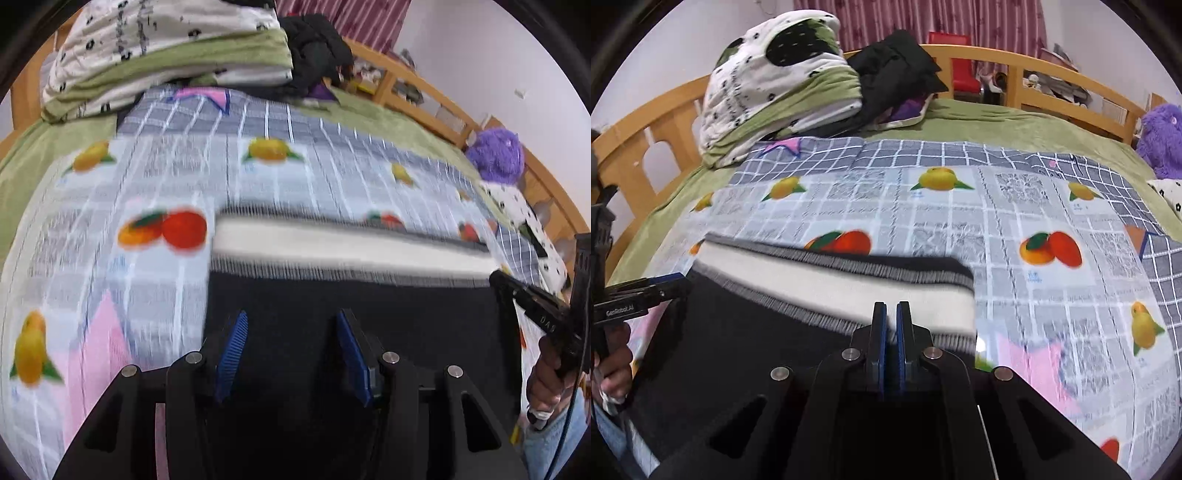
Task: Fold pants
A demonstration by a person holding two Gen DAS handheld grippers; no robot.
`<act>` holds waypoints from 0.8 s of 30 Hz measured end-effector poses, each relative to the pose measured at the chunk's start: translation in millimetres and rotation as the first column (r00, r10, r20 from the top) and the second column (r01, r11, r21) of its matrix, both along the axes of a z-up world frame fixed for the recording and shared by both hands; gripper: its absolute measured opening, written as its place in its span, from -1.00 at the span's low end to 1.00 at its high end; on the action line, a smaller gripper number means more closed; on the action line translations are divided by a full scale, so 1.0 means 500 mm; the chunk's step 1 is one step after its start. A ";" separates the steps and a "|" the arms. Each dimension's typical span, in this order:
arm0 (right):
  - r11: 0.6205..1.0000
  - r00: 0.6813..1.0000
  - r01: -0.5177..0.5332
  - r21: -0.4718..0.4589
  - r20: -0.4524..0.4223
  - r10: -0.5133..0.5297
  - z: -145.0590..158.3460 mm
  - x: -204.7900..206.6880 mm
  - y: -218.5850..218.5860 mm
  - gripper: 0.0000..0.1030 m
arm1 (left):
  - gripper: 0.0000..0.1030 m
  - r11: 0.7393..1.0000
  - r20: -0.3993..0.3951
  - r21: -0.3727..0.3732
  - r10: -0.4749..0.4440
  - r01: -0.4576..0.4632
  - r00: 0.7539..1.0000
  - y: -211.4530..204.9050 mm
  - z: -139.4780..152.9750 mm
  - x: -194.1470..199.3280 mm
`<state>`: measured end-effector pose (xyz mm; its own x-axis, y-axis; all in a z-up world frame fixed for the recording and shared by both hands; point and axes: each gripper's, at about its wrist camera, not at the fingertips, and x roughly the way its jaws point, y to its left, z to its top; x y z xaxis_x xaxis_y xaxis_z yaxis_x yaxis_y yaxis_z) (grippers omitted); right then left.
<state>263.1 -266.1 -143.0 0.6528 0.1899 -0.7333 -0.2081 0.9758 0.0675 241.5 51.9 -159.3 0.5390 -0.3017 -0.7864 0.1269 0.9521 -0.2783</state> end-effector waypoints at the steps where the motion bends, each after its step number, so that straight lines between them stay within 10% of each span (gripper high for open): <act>1: 1.000 1.000 -0.005 0.010 -0.006 0.005 -0.002 -0.020 -0.005 -0.86 | -0.07 1.000 -0.007 0.026 -0.001 0.001 1.000 -0.005 -0.007 -0.017; 18: 0.996 0.989 0.087 0.027 -0.119 -0.083 -0.016 -0.269 -0.063 -0.77 | 0.02 0.993 0.022 0.080 -0.087 0.085 0.996 0.063 -0.008 -0.367; 24: 0.997 0.989 0.072 0.040 -0.131 -0.066 -0.020 -0.289 -0.050 -0.77 | 0.02 0.930 0.088 0.351 -0.147 0.108 0.985 0.018 -0.020 -0.413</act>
<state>118.4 -291.2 -153.2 0.5653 0.1822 -0.8045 -0.1273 0.9829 0.1332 34.9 60.8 -169.3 0.6031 -0.0958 -0.7919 0.2646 0.9606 0.0854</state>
